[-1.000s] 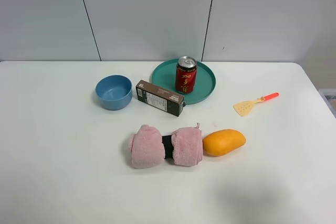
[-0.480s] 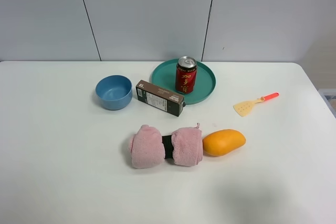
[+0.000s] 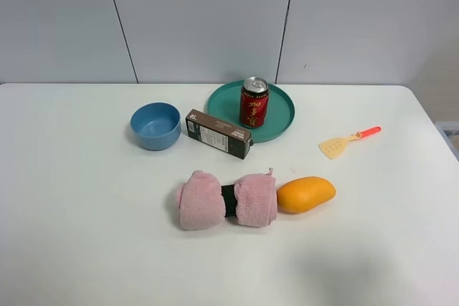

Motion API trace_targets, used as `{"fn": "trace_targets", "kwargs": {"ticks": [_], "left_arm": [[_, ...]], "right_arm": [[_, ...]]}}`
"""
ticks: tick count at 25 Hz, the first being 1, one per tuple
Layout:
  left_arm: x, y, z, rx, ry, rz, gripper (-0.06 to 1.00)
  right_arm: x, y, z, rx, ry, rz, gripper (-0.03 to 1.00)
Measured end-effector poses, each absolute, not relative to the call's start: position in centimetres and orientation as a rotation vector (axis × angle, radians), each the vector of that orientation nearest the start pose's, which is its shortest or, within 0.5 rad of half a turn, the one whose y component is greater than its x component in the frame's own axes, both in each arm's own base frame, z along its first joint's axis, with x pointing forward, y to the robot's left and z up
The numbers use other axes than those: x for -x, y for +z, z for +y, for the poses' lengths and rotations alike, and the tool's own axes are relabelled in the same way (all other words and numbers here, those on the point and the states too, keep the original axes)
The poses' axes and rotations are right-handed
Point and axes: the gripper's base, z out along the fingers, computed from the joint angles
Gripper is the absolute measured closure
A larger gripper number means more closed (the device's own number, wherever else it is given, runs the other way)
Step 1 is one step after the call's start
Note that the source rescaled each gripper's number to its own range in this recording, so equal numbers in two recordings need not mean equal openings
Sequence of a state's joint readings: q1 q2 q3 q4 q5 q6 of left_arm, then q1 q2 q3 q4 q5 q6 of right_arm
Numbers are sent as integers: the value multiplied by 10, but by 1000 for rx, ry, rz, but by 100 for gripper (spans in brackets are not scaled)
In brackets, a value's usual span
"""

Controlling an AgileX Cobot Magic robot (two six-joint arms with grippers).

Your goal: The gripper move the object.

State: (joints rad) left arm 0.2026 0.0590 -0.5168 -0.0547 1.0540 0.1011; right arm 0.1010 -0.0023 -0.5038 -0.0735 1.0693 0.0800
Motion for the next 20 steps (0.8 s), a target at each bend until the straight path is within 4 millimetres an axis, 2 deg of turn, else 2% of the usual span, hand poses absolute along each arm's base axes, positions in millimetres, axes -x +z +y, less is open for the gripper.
{"fn": "trace_targets", "kwargs": {"ticks": [9,20], "left_arm": [[6,282,-6,92,132,2017,-6],[6,282,-6,89,134,2017,-6]], "right_arm": [[6,278,-6,17,25,2045,-3],[6,278,-6,17,25,2045,-3]]}}
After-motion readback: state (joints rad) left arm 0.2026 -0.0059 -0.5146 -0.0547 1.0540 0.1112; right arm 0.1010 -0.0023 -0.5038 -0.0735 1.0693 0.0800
